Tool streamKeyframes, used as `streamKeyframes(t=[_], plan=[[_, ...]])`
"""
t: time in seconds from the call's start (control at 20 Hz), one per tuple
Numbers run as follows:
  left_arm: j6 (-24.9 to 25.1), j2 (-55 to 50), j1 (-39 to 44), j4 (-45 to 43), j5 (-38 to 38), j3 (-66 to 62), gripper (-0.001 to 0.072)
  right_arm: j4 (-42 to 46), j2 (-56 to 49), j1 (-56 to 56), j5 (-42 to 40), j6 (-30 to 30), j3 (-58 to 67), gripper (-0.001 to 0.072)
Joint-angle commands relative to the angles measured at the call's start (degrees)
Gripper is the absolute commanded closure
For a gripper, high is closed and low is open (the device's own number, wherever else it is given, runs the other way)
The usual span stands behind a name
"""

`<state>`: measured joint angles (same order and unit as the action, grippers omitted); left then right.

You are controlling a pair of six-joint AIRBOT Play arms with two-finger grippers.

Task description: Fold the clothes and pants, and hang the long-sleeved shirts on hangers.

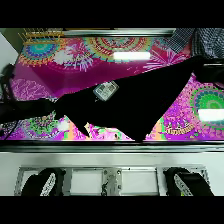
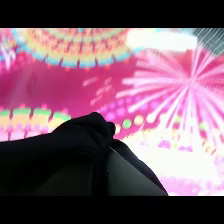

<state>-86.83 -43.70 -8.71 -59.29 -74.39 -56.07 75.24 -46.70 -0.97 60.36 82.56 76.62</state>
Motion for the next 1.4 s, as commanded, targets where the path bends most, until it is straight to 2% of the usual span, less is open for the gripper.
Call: streamKeyframes(t=[0.0, 0.15, 0.35, 0.55, 0.65, 0.75, 1.0, 1.15, 1.2, 1.3, 1.35], plan=[[-0.5, -9.5, 0.0, -1.6, 14.0, 6.0, 0.001, -0.9, -7.6, 1.9, 4.5, 0.2, -0.1, 0.0692], [-0.6, -17.6, 0.8, -0.3, 15.4, 1.9, 0.003, -0.9, -12.2, 3.9, 4.6, 0.2, -0.1, 0.0692], [-0.7, -20.1, 9.0, 3.1, 16.0, 8.2, 0.003, -0.9, -14.2, 5.8, 4.5, 0.2, -0.1, 0.0692], [-0.6, -26.4, 22.3, 12.4, 26.2, 15.1, 0.003, -0.9, -14.5, 5.8, 4.4, 0.2, -0.2, 0.0692], [0.2, -32.0, 27.5, 17.2, 31.7, 14.1, 0.003, -0.9, -14.5, 5.8, 4.5, 0.2, -0.2, 0.0692], [0.5, -37.4, 30.6, 18.5, 34.3, 10.1, 0.003, -0.9, -14.5, 5.8, 4.6, 0.2, -0.2, 0.0692], [0.4, -49.1, 33.5, 18.9, 32.8, -2.2, 0.003, -0.9, -14.5, 5.8, 4.6, 0.2, -0.2, 0.0692], [0.4, -52.6, 34.6, 19.0, 30.4, -6.5, 0.0031, -0.9, -14.5, 5.8, 4.6, 0.2, -0.2, 0.0692], [-0.1, -52.8, 34.6, 18.9, 29.6, -7.1, 0.0055, -0.9, -14.5, 5.8, 4.6, 0.2, -0.2, 0.0692], [-0.1, -52.3, 34.6, 18.3, 29.7, -7.0, 0.0536, -0.9, -14.5, 5.8, 4.6, 0.2, -0.2, 0.0692], [-0.1, -52.2, 34.3, 18.3, 29.8, -7.0, 0.0674, -0.9, -14.5, 5.8, 4.4, 0.2, -0.2, 0.0692]])
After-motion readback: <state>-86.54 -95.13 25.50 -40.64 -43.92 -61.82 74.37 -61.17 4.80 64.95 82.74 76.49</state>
